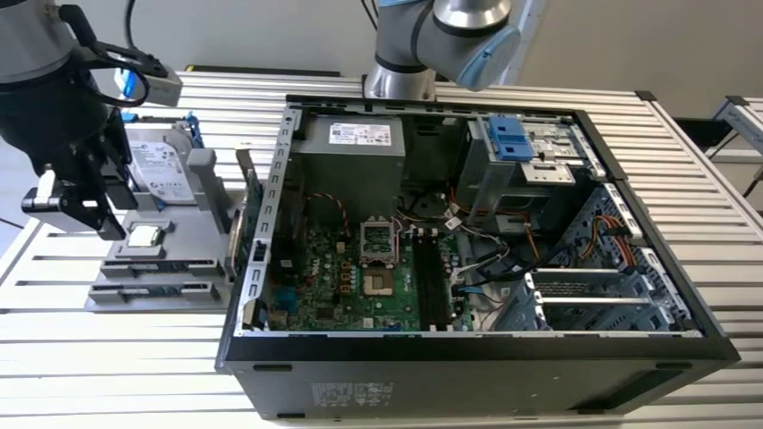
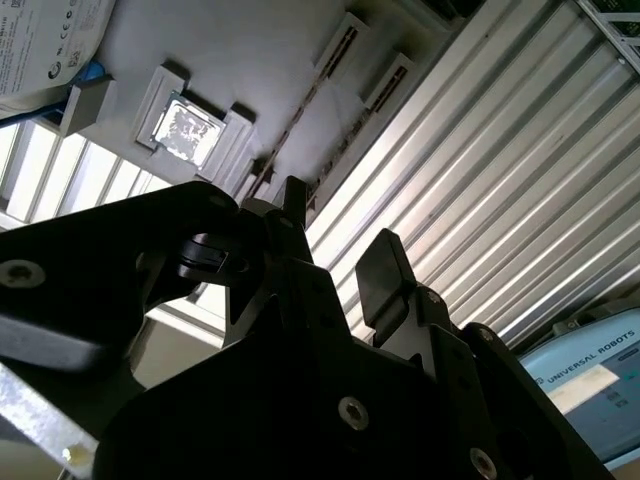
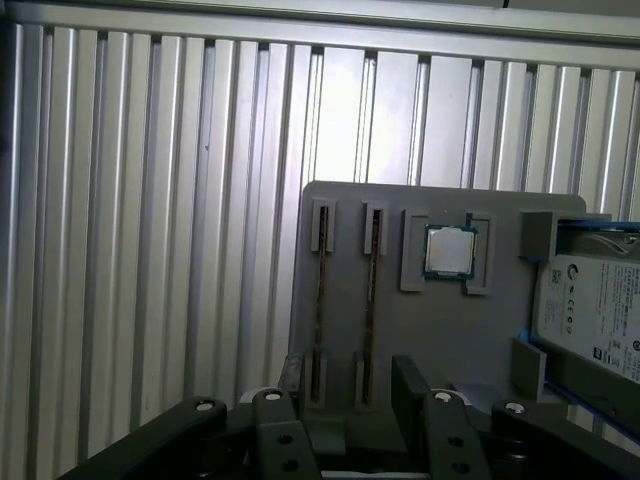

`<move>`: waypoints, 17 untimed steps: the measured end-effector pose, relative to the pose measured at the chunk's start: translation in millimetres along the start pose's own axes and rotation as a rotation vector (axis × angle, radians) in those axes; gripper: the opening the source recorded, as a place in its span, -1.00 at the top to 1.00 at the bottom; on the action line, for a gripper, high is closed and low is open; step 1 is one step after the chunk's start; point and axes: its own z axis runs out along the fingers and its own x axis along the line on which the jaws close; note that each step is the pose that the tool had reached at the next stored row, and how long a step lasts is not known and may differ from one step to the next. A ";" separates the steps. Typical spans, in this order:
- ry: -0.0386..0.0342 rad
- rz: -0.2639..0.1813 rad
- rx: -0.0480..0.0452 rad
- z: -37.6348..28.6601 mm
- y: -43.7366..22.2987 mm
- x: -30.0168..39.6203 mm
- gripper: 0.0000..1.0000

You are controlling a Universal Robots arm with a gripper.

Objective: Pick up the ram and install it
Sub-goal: 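Pick up the ram and move it above insertion slot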

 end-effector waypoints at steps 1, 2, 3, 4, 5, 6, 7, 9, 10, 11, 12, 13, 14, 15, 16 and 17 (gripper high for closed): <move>0.0000 0.000 0.0000 0.0 0.0 0.0 -1.00; 0.0000 0.000 0.0000 0.1 0.0 0.0 -1.00; -0.0001 0.000 0.0002 0.4 0.0 0.0 -1.00; -0.0002 0.000 0.0003 0.8 0.0 0.0 -1.00; -0.0002 0.000 0.0003 1.2 -0.1 0.0 -1.00; -0.0001 0.000 0.0002 1.7 0.0 0.0 -1.00; -0.0001 0.000 0.0002 2.5 -0.1 0.0 -1.00; 0.0000 0.000 0.0001 4.3 -0.1 -0.1 -1.00; -0.0001 0.000 0.0001 5.3 -0.1 -0.1 -1.00; -0.0001 0.000 0.0001 6.3 -0.1 -0.1 -1.00; 0.0000 0.000 0.0001 7.3 -0.1 -0.1 -1.00; 0.0000 0.000 0.0001 8.3 -0.2 -0.1 -1.00; -0.0001 0.000 0.0002 9.3 -0.2 -0.1 -1.00; -0.0001 0.000 0.0001 10.3 -0.1 -0.2 -1.00; 0.0000 0.000 0.0001 11.2 -0.1 -0.2 -1.00; 0.0000 0.000 0.0001 12.1 -0.1 -0.2 -1.00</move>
